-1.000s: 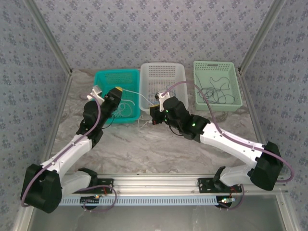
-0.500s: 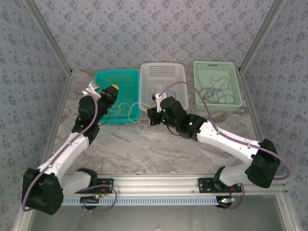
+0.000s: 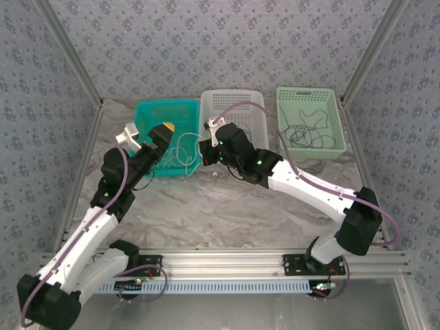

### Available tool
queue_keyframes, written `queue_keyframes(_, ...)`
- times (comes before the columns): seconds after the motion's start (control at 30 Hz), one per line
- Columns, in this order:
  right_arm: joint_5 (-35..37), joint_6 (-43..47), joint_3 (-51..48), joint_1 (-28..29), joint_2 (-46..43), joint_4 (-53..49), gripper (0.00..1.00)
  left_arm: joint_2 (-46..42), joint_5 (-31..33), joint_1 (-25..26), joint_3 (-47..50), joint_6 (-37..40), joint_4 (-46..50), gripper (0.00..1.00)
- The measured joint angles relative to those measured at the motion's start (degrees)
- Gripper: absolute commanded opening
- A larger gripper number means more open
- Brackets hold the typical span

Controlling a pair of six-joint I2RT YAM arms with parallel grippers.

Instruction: Untangle the cables

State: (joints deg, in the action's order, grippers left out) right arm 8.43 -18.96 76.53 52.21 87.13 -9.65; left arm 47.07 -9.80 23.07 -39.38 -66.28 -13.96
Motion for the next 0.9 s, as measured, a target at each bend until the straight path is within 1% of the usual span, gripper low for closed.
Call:
queue_keyframes(0.13,1.4,0.6,1.7,0.0,1.9,-0.4,0.0,-0.9,0.6,2.8,2.0,-2.3,-0.5,0.99)
queue_keyframes(0.33,3.0,0.5,1.8,0.1,2.3,-0.2,0.0,0.0,4.6,7.4,8.1,-6.6,-3.0,1.0)
queue_keyframes(0.53,3.5,0.3,1.9,0.5,2.3,0.9,0.0,2.6,6.7,8.3,9.3,-9.8,-7.9,0.99)
queue_keyframes(0.7,3.8,-0.2,1.9,0.7,2.3,1.5,0.0,5.1,7.9,9.3,9.3,-10.4,-10.4,0.99)
queue_keyframes(0.9,3.8,-1.0,1.8,1.9,2.3,2.4,0.0,6.6,12.4,9.2,9.3,-10.3,-13.6,1.0)
